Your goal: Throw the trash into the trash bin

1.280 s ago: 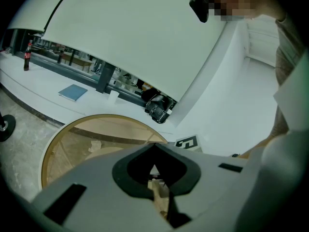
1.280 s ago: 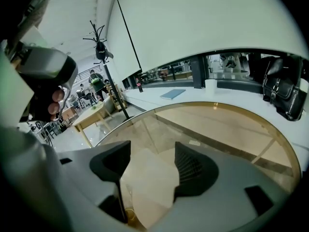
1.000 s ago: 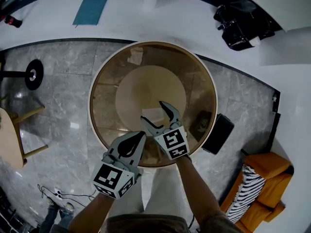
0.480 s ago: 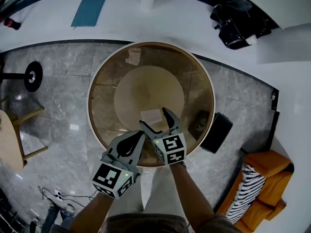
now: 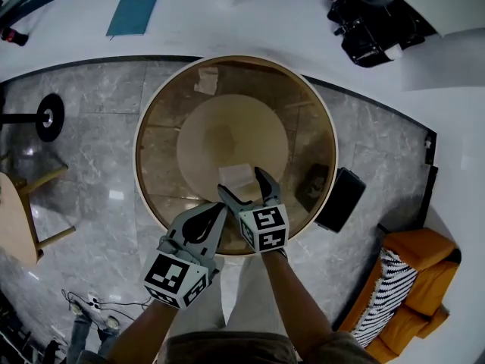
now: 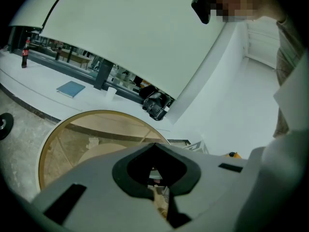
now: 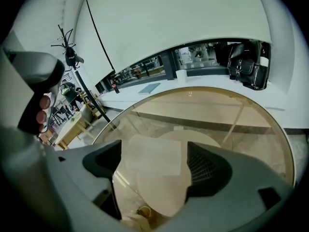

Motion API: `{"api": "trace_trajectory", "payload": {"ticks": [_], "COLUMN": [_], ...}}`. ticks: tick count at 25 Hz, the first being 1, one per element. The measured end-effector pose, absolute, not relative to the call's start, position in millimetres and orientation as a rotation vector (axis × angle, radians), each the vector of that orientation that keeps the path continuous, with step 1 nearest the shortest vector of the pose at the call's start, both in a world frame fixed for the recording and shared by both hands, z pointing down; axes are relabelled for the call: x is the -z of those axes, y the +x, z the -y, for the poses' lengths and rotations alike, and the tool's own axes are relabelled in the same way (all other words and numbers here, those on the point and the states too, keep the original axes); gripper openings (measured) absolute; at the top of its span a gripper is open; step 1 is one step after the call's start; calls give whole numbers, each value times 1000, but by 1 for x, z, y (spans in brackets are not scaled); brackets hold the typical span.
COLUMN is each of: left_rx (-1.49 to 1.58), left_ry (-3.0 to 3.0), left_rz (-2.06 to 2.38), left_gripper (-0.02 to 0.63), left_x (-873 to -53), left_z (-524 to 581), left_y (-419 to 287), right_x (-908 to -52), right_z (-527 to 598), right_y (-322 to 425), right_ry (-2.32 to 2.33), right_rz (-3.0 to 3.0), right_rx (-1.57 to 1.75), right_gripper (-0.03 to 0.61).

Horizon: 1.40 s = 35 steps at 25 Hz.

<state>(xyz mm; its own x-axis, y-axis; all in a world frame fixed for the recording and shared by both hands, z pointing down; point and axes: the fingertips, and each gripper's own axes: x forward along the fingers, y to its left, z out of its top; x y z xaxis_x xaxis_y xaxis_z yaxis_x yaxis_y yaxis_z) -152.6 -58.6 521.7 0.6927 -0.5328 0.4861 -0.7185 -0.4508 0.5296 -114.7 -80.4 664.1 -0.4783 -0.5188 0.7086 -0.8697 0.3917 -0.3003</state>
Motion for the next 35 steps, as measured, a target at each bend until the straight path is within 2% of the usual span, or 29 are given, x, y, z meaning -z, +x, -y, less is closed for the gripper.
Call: {"api": "trace_trajectory", "payload": {"ticks": [10, 12, 21, 30, 35], "left_rx": [-324, -322, -327, -343, -361], "left_ry": [2168, 2169, 2187, 2238, 2295], "left_rz": [947, 945, 929, 885, 826], "left_gripper": [17, 17, 17, 17, 17], "left_x": [-520, -519, -511, -451, -412], "left_z": [57, 56, 54, 46, 37], "left_y": [-153, -152, -142, -130, -100], "right_x": [-672, -670, -654, -571, -520], "right_z": [72, 73, 74, 77, 75], "right_y": [-115, -114, -104, -82, -55], "right_ry": [1150, 1160, 1187, 1280, 1373], "right_rz": [2116, 2119, 2135, 2174, 2200], "right_rx": [-962, -964, -946, -914, -904], "right_gripper": [418, 359, 357, 358, 358]}}
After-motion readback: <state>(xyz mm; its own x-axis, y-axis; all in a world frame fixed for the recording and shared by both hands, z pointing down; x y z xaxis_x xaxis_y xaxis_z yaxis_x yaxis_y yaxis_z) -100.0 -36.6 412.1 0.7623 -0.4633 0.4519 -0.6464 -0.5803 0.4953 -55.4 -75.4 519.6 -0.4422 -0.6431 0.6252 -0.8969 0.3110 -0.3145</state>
